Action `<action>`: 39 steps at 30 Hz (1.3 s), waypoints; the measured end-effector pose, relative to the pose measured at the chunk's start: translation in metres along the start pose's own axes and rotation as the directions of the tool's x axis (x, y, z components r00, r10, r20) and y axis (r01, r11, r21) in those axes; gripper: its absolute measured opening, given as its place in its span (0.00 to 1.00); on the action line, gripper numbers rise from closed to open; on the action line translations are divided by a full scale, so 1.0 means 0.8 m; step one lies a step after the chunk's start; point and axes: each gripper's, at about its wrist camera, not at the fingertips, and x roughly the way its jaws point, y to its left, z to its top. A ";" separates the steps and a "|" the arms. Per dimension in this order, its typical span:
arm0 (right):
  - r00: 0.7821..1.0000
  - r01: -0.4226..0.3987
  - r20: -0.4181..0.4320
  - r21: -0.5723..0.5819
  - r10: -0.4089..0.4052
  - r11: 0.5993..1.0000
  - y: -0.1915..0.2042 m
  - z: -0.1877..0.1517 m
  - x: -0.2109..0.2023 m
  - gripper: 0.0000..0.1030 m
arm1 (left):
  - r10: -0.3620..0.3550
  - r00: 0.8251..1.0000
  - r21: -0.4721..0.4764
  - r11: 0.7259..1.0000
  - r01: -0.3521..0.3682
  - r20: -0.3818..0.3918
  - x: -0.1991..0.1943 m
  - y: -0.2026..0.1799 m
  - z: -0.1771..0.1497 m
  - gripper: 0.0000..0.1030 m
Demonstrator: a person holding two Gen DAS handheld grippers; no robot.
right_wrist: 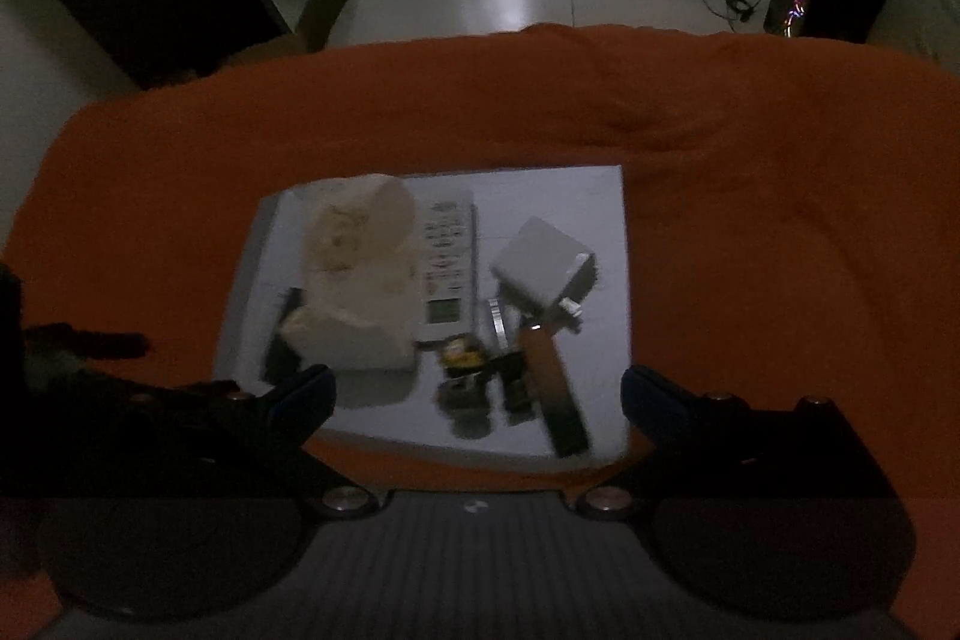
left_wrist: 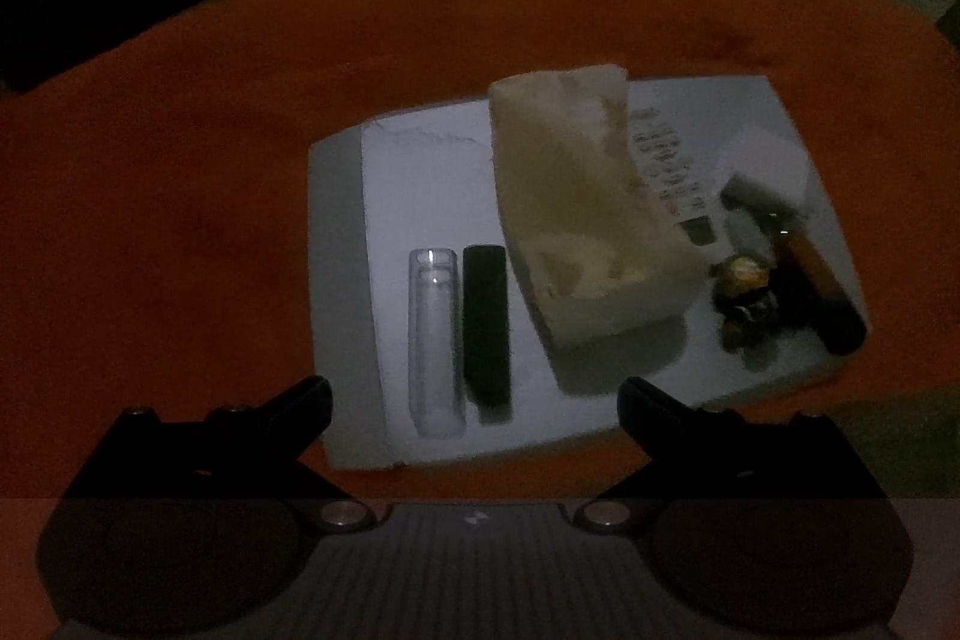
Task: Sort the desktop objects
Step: 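Move both tools over the box toward the items on the paper sheet, then grasp the orange-brown bottle with the right tool while the left tool grasps the clear glass tube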
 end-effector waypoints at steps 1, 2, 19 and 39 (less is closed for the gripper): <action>1.000 0.007 0.000 0.001 -0.007 1.000 -0.006 0.003 0.008 1.00 | 0.009 1.000 0.000 1.000 -0.009 0.000 0.006 0.003 0.003 1.00; 1.000 0.011 -0.001 0.002 -0.011 1.000 -0.011 0.005 0.016 1.00 | 0.019 1.000 -0.001 1.000 -0.019 0.000 0.012 0.006 0.006 1.00; 0.988 0.001 -0.152 -0.162 -0.026 0.987 -0.048 -0.001 0.121 0.58 | 0.024 0.997 0.007 1.000 -0.024 -0.067 0.079 0.041 0.016 0.77; 0.964 -0.009 -0.260 -0.255 -0.060 0.967 -0.028 0.002 0.174 0.27 | -0.031 0.994 -0.002 1.000 0.031 -0.108 0.116 0.068 0.024 0.34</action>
